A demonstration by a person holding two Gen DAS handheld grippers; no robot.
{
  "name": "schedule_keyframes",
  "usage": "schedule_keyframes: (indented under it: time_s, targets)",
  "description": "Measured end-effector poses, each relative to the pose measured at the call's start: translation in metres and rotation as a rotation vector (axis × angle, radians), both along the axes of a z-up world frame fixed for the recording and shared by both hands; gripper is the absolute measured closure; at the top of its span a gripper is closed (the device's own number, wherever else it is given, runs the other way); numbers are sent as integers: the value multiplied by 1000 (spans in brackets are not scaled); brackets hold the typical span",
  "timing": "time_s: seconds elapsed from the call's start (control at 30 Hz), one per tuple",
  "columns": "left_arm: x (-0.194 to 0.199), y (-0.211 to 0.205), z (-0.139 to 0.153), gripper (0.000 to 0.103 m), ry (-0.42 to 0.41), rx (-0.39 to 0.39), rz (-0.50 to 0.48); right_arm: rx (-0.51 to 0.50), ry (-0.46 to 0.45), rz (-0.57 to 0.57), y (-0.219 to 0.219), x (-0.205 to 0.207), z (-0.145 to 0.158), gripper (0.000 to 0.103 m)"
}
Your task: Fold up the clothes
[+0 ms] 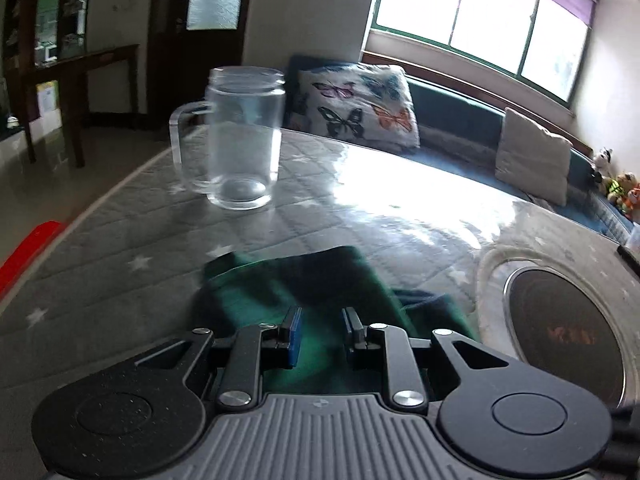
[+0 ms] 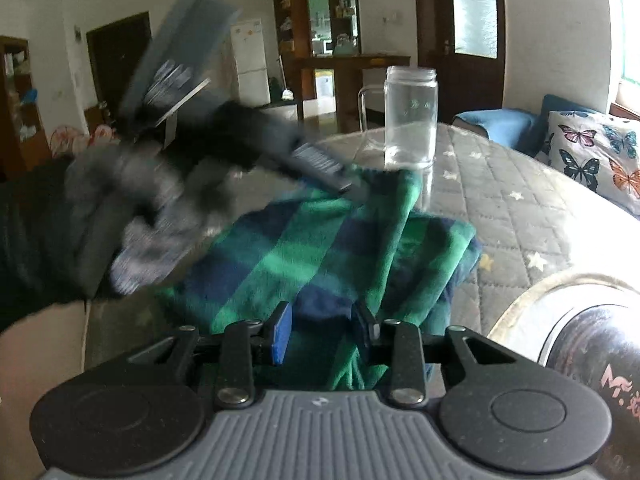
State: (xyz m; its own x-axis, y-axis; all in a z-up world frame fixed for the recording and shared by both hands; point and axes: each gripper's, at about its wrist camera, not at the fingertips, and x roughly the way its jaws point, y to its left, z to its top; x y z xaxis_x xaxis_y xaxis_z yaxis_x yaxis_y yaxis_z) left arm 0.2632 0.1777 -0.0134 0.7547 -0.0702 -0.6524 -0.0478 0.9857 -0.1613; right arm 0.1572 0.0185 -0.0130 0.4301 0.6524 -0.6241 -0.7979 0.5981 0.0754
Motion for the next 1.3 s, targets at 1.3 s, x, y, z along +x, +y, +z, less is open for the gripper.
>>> schedule_keyframes:
  time_s: [1.3]
  targets:
    - [-105,-32,-5,54,-35,112,16,5,-15,-65,-21,-14,-6,60]
